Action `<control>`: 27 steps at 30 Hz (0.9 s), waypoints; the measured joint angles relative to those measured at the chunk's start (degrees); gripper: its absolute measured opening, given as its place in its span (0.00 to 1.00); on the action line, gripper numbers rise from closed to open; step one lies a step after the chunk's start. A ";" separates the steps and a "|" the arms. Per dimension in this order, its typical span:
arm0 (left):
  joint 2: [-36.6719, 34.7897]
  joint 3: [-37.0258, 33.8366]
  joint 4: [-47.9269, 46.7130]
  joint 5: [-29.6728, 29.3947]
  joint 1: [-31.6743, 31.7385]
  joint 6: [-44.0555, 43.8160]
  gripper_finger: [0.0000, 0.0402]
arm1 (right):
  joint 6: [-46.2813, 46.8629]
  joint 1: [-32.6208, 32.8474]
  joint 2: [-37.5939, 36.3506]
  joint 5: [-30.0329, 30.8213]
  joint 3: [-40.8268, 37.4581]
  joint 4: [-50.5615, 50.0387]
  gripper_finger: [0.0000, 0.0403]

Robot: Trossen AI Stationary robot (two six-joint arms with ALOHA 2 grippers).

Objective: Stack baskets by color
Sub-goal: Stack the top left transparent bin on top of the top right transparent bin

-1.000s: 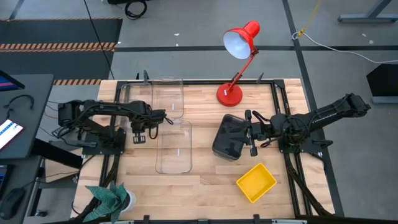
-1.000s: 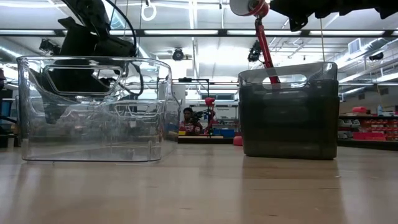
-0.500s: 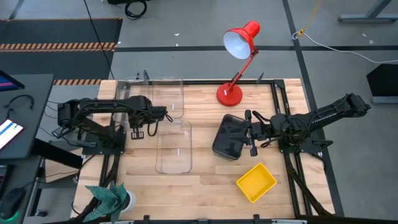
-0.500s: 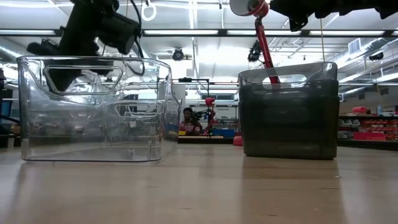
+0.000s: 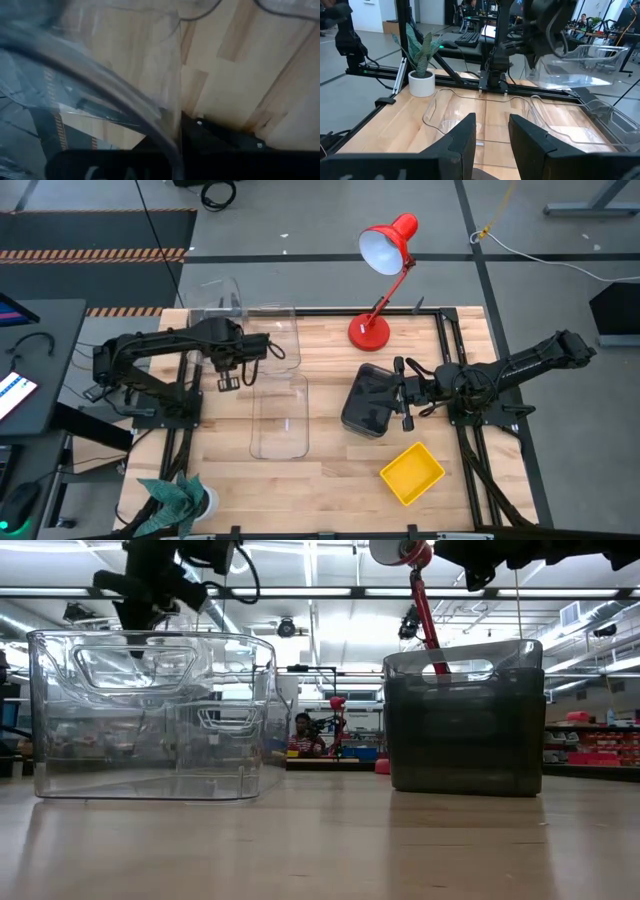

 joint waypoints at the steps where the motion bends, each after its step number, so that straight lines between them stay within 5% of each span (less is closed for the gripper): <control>1: 0.00 0.60 -0.04 -0.11 0.00 -0.02 0.01 | 0.08 0.00 0.00 0.00 0.00 0.01 0.30; 12: 0.01 4.27 0.19 -0.94 0.09 -0.42 0.01 | -0.03 0.00 0.00 0.00 0.00 0.28 0.30; 27: 1.25 10.36 11.95 0.11 -0.14 0.01 0.01 | -0.48 0.72 0.00 0.00 0.00 1.09 0.30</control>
